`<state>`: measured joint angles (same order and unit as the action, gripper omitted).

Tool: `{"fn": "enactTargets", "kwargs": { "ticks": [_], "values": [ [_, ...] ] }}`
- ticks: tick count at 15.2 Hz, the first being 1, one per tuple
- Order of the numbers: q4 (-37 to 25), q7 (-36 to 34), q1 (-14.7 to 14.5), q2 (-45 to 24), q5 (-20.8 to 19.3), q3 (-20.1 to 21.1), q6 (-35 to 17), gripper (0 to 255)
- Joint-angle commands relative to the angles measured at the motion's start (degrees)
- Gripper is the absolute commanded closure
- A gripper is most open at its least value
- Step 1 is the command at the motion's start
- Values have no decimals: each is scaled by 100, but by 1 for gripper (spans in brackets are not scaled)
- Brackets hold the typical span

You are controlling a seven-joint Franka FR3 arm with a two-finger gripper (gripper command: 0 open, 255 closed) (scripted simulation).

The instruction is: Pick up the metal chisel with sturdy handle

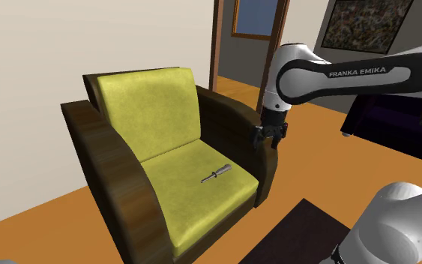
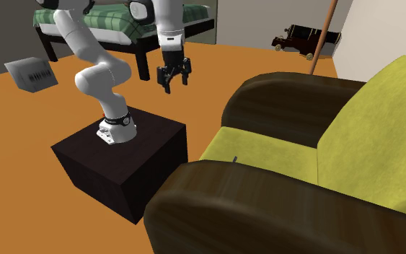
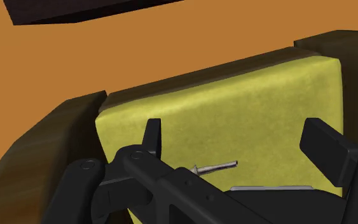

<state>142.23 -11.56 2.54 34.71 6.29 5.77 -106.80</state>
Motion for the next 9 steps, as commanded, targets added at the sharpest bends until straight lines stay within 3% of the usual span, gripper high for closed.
{"fn": "enactTargets", "kwargs": {
  "ticks": [1, 9],
  "values": [
    [27, -420, 56, -349, 39, 195, -427, 0],
    [-291, -2093, 385, -2042, -220, 815, -1897, 0]
  ]
}}
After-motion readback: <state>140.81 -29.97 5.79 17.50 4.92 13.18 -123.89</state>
